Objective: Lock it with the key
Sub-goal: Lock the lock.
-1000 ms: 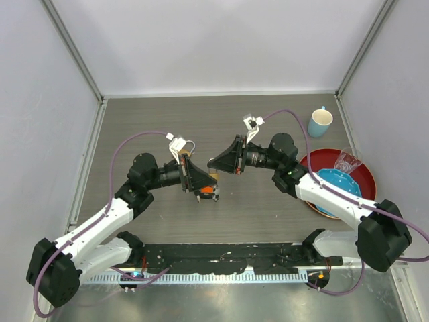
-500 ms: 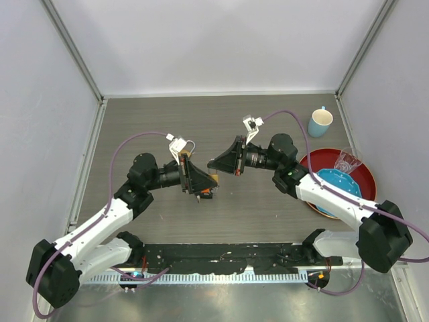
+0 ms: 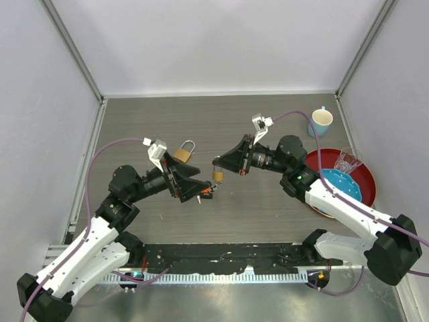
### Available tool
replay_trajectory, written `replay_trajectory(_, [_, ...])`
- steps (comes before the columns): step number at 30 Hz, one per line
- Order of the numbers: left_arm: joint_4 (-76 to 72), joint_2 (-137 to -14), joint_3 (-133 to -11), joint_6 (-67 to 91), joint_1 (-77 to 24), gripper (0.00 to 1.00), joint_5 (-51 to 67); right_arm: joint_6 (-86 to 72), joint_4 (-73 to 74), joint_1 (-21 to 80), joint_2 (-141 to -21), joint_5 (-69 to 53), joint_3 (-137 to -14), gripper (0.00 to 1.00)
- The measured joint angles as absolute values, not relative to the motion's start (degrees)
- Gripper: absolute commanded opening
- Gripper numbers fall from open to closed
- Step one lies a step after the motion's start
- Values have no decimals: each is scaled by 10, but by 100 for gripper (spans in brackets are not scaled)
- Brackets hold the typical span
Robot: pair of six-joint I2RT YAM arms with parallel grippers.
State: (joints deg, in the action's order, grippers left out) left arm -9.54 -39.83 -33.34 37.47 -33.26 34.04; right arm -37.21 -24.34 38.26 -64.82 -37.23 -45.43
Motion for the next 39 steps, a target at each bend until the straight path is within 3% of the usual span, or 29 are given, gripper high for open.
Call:
replay_trajectory(8, [-121,-380,-294,370,-333,99,324,-380,-247,383,-633,-369,-454,1])
replay_trajectory(15, [-173,-465,-294,371,-333,97,351,-383,-248,383,-633,-369,-454,2])
replay_trajectory(23, [-251,-545,-294,391,-333,92,394,-383,-248,383,-639,-364,-455,2])
replay_trajectory(39, [-371,-589,-247,436,-372,74,416,-394,-252,381,-650,-349,-456,1])
